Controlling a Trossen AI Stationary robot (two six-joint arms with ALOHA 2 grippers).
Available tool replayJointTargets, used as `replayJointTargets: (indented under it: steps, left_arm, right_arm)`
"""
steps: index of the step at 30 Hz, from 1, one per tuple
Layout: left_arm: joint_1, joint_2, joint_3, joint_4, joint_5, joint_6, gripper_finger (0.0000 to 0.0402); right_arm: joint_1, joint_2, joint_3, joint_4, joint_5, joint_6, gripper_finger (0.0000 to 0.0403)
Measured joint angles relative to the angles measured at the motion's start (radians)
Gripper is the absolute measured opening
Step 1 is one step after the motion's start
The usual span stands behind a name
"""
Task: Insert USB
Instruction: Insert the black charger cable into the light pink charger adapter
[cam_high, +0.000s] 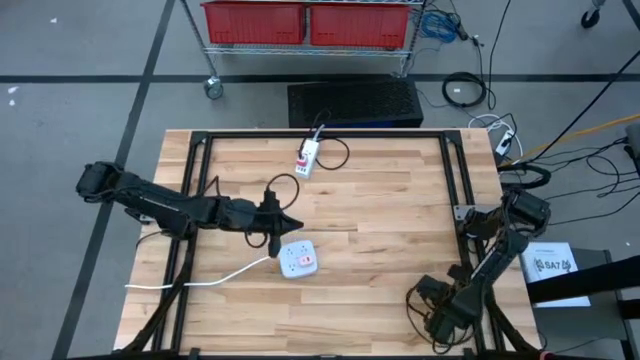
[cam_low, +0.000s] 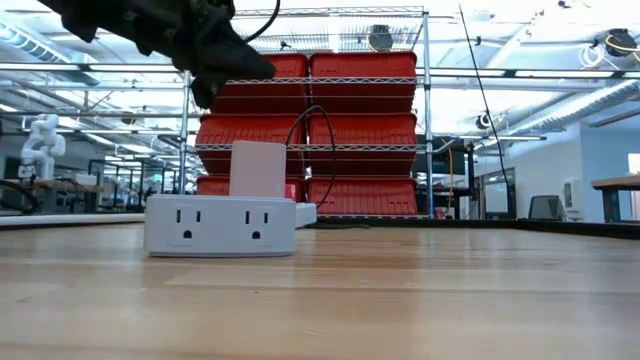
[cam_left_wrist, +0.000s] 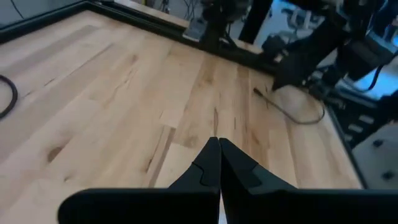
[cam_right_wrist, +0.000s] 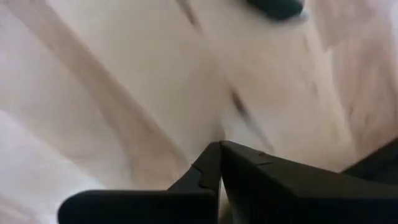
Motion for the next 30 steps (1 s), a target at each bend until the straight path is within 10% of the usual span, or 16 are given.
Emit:
replayJointTargets:
  steps: [11, 18, 30]
  left_arm:
    - [0.082, 0.001, 0.0, 0.008, 0.025, 0.004, 0.0]
    - [0.151, 0.001, 0.0, -0.002, 0.103, 0.075, 0.0]
    - [0.186, 0.001, 0.0, -0.084, 0.153, 0.115, 0.0031]
  right_arm:
    - [-0.16, -0.326, -0.187, -0.008, 0.31, -0.076, 0.0]
    - [-0.222, -0.494, -0.185, 0.033, 0.069, -0.095, 0.0018]
    - [-0.089, -0.41, -0.185, 0.119, -0.145, 0.164, 0.0169]
